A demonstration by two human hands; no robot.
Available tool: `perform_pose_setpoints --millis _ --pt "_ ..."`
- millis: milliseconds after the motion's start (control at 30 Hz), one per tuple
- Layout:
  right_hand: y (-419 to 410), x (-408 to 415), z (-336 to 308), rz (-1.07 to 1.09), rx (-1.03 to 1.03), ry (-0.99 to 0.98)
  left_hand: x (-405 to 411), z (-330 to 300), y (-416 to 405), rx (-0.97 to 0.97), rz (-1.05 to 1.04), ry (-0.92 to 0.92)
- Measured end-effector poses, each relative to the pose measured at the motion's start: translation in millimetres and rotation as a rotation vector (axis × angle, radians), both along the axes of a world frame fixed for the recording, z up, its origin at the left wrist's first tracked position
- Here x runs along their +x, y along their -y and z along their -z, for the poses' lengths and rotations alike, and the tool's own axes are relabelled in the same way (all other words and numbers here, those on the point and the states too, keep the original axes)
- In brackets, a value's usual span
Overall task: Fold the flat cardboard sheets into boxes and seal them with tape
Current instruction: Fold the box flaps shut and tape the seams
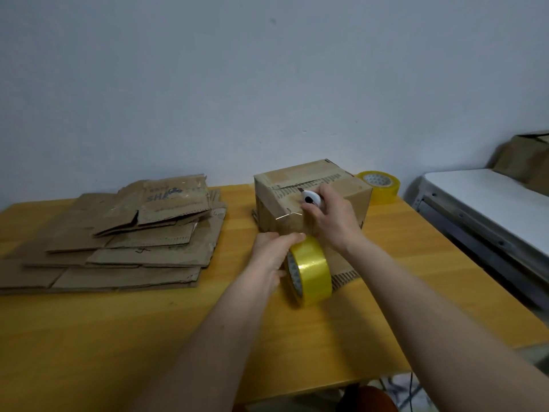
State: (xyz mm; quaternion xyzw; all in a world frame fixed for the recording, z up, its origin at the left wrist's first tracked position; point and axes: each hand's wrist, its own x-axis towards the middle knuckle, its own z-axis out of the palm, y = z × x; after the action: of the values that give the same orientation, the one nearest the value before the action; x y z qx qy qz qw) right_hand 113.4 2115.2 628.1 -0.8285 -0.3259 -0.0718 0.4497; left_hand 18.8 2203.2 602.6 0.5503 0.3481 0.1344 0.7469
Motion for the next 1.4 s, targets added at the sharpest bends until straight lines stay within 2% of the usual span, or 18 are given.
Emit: perform_pose_setpoints --millis 133,333,433,533,667,933,1233,1333,1400 --pt "-2 -3 1 0.01 0.017 0.01 -2 7 2 0.113 -0.083 0.037" --pt "6 -8 -12 -0.095 0.029 -0.093 -7 2 11 -0.045 -0.05 0.067" --pt "20 -13 -18 -0.144 -0.012 0.047 -11 1 11 -0.064 -0.054 0.093" --pt "34 -17 -20 -0.223 -0.192 0.259 -13 -1 10 -0.079 -0.062 0.112" --pt "38 -23 -23 -0.289 -0.32 0.457 -14 -3 8 -0.083 -0.041 0.126" --pt "28 -33 -21 -0.244 -0.413 0.617 -13 0 7 -0.074 -0.035 0.132" --pt "56 -8 -21 -0.113 -0.377 0.482 -10 5 0 -0.009 -0.003 0.117" --pt "58 -6 -17 -0.082 -0.2 0.28 -9 8 -3 0.004 0.026 0.117" --pt "55 -12 -16 -0.149 -0.097 0.21 -11 9 -5 0.013 0.055 0.115"
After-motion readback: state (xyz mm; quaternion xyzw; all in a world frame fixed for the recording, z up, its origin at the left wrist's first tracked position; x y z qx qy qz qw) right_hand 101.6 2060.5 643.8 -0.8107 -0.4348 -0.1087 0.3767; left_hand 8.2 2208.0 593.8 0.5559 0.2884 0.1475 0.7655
